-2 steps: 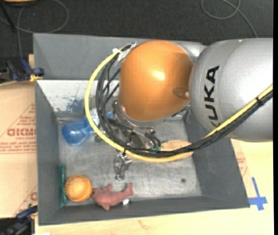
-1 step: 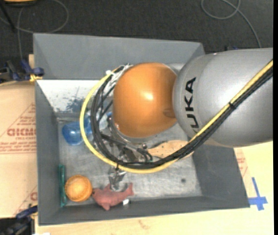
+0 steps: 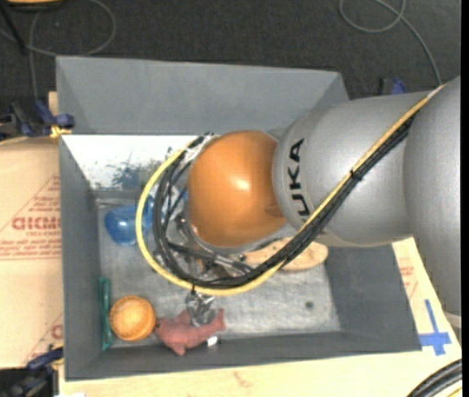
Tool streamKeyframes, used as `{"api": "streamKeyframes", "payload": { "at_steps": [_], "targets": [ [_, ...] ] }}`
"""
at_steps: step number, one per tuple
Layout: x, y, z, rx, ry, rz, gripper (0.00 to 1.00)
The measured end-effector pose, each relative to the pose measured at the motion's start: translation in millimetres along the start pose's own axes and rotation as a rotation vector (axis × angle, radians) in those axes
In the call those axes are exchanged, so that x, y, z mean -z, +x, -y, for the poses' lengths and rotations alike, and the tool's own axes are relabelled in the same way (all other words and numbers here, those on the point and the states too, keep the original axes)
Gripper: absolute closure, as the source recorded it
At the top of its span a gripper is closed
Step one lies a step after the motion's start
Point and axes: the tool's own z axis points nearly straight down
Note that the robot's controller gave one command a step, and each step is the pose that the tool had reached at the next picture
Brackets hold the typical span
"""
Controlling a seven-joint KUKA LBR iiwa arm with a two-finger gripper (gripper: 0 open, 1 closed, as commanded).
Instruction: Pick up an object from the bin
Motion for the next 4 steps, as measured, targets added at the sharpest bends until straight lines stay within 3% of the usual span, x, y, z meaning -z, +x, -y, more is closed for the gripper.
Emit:
{"api": "streamKeyframes", "payload": {
  "at_steps": [1, 3, 4],
  "targets": [
    [-93, 30.2, 33, -0.075, -0.003, -0.005, 1.00],
    [-84, 34.2, 32, -0.131, -0.003, -0.006, 1.00],
    [-90, 51.7, 43, -0.150, -0.003, -0.004, 1.00]
  ]
}}
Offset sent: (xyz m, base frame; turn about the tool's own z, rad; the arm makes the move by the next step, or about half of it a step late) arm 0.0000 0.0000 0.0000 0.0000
